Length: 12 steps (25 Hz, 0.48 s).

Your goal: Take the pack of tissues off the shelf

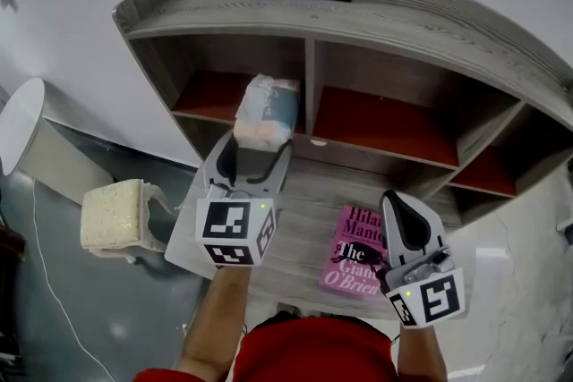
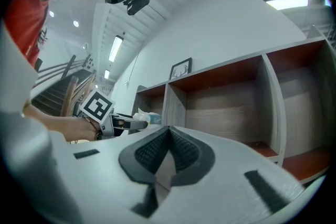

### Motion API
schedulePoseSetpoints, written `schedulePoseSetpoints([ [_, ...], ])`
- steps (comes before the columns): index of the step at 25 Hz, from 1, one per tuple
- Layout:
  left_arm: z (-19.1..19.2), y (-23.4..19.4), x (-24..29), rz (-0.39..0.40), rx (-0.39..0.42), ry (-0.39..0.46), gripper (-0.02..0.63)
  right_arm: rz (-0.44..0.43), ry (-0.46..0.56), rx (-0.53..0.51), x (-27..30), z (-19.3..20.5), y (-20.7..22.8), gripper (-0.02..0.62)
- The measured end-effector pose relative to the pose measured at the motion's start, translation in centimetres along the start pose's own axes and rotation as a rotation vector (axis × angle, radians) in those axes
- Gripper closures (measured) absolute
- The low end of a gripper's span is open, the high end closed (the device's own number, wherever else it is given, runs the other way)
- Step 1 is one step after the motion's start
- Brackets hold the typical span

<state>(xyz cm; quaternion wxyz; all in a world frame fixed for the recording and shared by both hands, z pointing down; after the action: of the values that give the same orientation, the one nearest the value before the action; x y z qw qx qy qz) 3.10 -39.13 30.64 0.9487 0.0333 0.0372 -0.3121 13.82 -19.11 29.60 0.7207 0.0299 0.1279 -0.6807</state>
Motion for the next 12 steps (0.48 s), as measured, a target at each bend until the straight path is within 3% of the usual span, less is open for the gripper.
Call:
schedulePoseSetpoints([
  [12,-2.0,3.7,-8.0,0.033,-0.025,0.052,0.253,-0.051,0.031,0.034,-0.8,-0.3,-1.3,0.591],
])
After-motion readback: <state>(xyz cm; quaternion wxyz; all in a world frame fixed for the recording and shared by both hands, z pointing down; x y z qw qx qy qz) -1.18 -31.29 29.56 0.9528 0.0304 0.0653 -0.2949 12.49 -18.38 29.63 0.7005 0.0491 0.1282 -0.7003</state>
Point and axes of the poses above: the fingertips, and each gripper's own axes: x forward along the fingers, y to its right, z out of its underside, the point moved 3 cm from there along -x, backward along the fingers, and after that the axes turned 6 degrees about y, right-handed, at the moved point
